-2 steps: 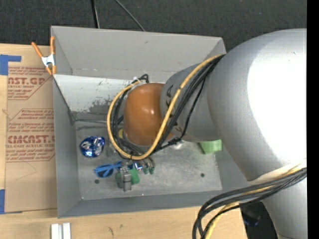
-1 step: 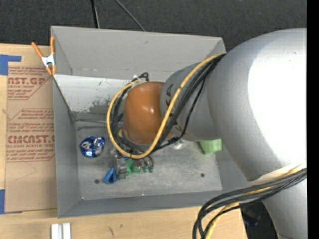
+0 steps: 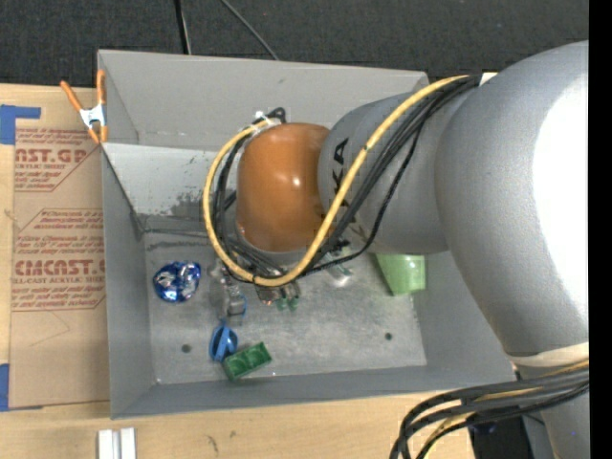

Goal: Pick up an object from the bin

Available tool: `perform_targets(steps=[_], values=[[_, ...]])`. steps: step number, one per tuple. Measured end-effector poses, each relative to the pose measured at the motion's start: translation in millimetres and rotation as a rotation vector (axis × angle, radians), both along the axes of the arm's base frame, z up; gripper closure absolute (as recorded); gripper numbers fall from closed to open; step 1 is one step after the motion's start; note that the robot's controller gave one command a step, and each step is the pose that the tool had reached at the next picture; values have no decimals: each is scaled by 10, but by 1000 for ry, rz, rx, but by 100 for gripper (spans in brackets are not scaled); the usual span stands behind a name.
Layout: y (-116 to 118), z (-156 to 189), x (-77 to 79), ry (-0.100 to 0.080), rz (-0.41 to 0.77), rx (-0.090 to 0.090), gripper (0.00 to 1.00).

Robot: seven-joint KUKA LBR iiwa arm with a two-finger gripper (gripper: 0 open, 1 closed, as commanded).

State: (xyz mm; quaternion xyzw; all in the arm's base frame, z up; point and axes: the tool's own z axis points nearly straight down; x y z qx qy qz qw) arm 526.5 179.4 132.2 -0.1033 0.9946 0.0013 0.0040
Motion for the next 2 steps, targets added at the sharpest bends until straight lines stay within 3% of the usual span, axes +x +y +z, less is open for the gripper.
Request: perform_targets(steps=[1,2], values=[[-11,-39,-16,6,-1,-2,0],[-117,-638,115,7,517,-4,0]])
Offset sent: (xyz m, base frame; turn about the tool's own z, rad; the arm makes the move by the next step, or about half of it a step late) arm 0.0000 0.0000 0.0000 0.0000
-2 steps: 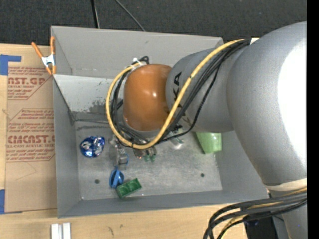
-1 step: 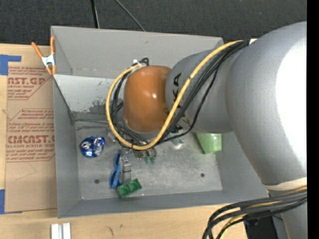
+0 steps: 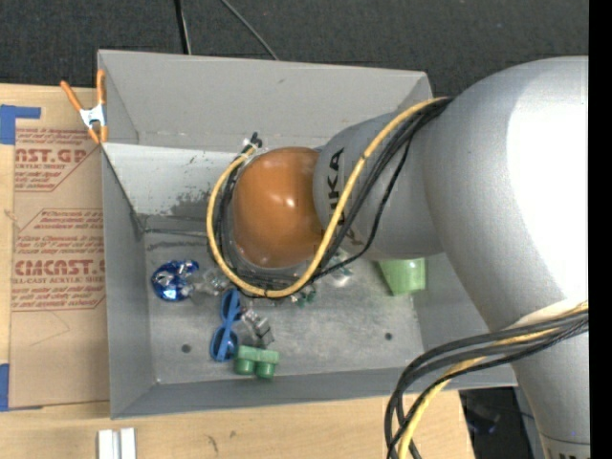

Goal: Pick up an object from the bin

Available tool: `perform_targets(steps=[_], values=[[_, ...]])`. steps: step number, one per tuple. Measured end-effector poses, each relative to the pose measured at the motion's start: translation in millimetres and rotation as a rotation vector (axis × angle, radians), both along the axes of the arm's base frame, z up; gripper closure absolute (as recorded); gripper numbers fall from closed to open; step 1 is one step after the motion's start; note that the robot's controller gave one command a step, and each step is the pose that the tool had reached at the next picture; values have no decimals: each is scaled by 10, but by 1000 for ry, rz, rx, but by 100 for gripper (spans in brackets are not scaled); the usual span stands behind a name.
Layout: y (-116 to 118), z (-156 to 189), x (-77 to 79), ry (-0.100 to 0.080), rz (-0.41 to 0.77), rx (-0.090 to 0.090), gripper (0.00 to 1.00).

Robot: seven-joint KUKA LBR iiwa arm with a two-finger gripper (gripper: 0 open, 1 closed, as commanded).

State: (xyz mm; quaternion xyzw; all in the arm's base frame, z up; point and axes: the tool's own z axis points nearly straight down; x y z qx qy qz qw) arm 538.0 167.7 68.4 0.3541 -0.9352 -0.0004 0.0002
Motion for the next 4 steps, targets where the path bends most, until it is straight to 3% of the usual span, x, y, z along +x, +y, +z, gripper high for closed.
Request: perform_targets(steps=[1,2,3,4], values=[[7,14,4,-1,-2,1,100],[-97,1692,6,-12,-71,3,100],[197,745,-472,7,-186,-1,100],[184,784,-440,-1,-189,1,0]])
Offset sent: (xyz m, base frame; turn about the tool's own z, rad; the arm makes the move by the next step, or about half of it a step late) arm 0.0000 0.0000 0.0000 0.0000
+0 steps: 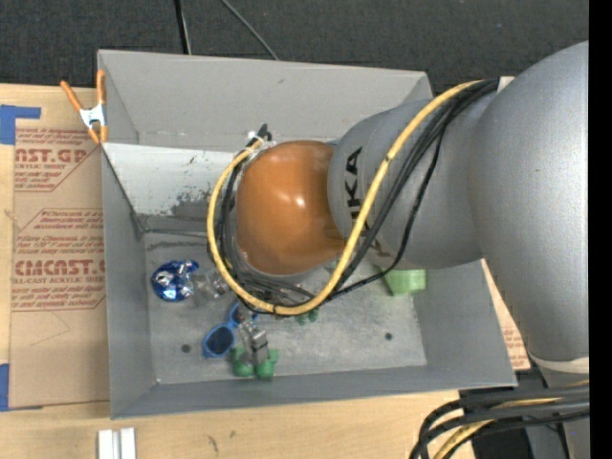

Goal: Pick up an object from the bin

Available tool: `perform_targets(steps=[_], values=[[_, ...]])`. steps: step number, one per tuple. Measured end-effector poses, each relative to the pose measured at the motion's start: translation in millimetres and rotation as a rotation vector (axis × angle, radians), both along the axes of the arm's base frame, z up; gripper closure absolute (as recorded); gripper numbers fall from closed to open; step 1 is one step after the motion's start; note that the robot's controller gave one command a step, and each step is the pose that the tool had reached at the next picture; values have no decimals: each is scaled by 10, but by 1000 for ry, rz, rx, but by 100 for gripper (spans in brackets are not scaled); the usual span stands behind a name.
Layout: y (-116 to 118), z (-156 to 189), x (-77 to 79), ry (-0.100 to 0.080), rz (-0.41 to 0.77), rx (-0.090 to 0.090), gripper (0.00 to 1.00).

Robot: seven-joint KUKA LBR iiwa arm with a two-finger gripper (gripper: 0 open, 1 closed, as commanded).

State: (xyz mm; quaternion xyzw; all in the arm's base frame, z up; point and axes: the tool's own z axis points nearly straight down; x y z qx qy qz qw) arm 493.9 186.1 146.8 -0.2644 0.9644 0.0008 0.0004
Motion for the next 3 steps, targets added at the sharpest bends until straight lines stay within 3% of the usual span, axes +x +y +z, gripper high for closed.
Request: perform_targets(steps=[1,2,3], values=[[113,-203,632,-3,288,0,0],[-353,-796,-93,7,354,-2,0],[-330,-741,-45,-4,353,0,100]])
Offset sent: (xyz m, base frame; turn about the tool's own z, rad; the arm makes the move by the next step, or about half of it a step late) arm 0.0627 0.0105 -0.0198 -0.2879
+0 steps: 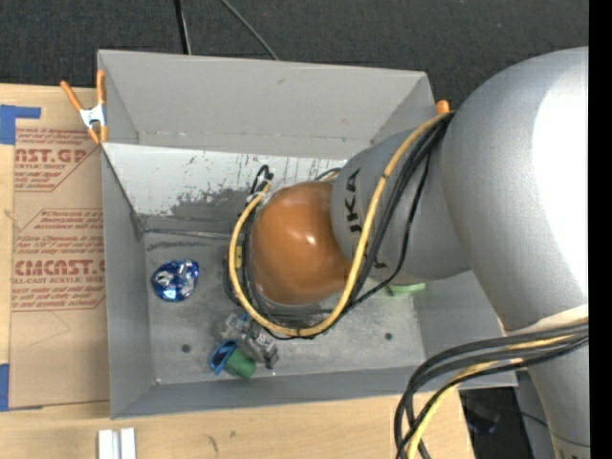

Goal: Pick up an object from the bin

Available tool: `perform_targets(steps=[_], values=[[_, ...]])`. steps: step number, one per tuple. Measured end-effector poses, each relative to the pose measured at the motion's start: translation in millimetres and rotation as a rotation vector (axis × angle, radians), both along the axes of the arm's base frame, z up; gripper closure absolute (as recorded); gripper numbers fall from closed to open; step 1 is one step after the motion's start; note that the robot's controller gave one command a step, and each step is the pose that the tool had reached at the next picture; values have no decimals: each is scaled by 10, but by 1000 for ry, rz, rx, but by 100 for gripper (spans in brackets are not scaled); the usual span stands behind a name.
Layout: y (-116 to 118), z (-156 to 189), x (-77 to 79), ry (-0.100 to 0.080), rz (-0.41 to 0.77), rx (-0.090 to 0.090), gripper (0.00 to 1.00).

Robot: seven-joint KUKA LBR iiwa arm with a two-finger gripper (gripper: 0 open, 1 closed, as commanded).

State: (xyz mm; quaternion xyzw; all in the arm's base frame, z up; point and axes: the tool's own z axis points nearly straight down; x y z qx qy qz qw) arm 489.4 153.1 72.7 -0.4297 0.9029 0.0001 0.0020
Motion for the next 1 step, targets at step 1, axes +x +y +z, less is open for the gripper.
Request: perform_targets(steps=[1], values=[[-43,1379,113,-5,42,1,100]])
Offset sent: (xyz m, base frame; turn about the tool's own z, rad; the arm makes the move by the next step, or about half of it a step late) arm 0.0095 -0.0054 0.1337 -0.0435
